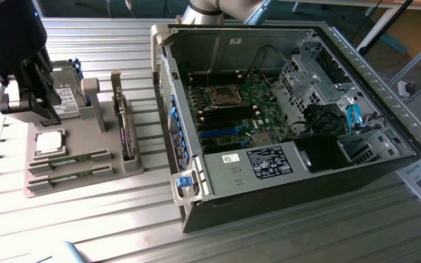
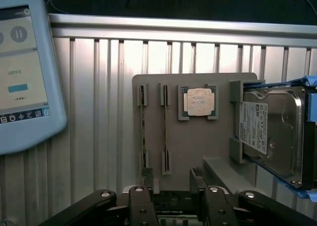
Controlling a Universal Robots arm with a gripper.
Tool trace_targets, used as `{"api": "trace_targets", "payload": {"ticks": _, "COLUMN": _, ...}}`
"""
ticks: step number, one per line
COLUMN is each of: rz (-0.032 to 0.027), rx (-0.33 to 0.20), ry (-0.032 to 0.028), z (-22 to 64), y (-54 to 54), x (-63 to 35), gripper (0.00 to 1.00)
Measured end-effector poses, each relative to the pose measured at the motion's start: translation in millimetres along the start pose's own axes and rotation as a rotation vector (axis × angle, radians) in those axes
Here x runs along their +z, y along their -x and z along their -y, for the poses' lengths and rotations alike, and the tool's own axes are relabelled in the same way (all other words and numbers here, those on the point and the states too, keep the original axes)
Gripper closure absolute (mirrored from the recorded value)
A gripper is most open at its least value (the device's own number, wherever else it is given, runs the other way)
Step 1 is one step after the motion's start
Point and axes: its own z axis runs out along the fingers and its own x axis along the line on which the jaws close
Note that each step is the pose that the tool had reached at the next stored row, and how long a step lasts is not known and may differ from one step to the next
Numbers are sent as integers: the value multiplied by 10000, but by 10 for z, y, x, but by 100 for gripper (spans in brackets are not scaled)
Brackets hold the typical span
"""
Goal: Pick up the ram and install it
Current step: 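Pick up the ram and move it above insertion slot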
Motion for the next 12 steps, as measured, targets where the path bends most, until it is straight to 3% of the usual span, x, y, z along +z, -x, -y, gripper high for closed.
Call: {"api": "trace_targets", "payload": {"ticks": 12, "rz": 2, "rx": 2, "ry": 86, "z": -51, "y": -75, "x": 210, "gripper": 58}}
